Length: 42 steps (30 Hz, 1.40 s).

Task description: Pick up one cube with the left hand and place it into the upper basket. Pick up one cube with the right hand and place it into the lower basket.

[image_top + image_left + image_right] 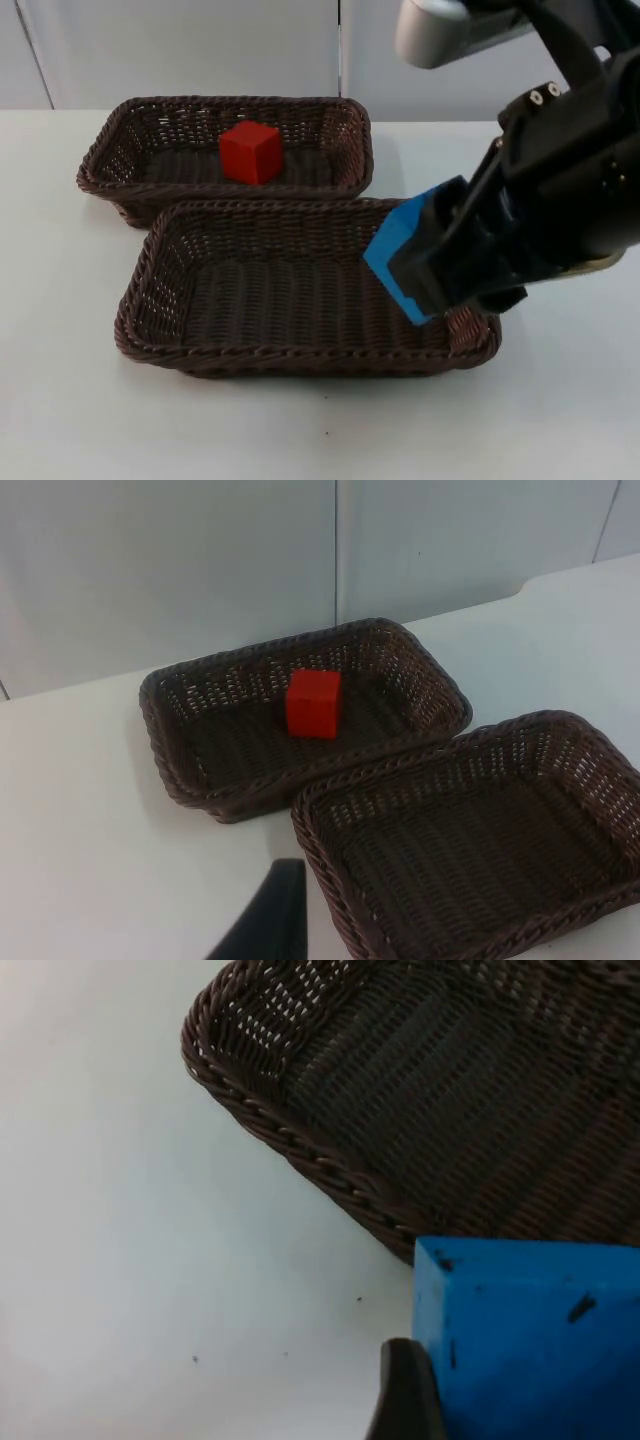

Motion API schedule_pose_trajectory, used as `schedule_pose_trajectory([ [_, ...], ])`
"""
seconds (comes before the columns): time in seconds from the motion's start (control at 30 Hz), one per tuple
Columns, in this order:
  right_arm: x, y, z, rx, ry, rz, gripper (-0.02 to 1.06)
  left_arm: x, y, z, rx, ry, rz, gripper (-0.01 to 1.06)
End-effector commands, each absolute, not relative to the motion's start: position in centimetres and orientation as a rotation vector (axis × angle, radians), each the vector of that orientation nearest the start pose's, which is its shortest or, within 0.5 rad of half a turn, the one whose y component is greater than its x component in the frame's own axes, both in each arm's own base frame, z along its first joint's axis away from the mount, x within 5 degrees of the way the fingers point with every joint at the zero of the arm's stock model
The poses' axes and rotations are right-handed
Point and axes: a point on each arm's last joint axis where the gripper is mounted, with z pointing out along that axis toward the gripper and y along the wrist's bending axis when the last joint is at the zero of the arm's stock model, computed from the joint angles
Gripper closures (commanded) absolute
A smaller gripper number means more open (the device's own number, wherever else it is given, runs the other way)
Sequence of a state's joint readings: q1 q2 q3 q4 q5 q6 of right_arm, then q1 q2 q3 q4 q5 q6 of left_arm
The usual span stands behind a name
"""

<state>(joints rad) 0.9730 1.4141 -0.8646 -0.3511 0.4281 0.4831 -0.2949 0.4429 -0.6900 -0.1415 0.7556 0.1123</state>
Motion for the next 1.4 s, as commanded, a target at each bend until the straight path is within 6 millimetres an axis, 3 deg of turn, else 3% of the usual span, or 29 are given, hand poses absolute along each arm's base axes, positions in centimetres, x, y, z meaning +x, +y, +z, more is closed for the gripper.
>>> schedule_pose_trajectory([
  [0.0, 17.4, 22.8, 25.3, -0.931, 2.236, 0.319, 1.05, 6.7, -3.0, 34.5, 0.363, 1.950, -0.283, 0.00],
  [0.43, 21.2, 20.6, 26.9, -0.732, 2.237, 0.286, 1.05, 6.7, -2.9, 34.5, 0.364, 1.950, -0.279, 0.00],
  [0.67, 23.3, 22.6, 26.9, -0.776, 2.232, 0.255, 1.05, 6.7, -2.9, 34.5, 0.368, 1.950, -0.265, 0.00],
  [1.07, 28.3, 27.8, 21.6, -0.820, 2.329, 0.194, 1.05, 6.8, -2.9, 34.5, 0.368, 1.950, -0.263, 0.00],
  [1.37, 30.3, 29.9, 17.1, -0.881, 2.362, 0.146, 1.05, 6.8, -2.9, 34.5, 0.368, 1.950, -0.263, 0.00],
])
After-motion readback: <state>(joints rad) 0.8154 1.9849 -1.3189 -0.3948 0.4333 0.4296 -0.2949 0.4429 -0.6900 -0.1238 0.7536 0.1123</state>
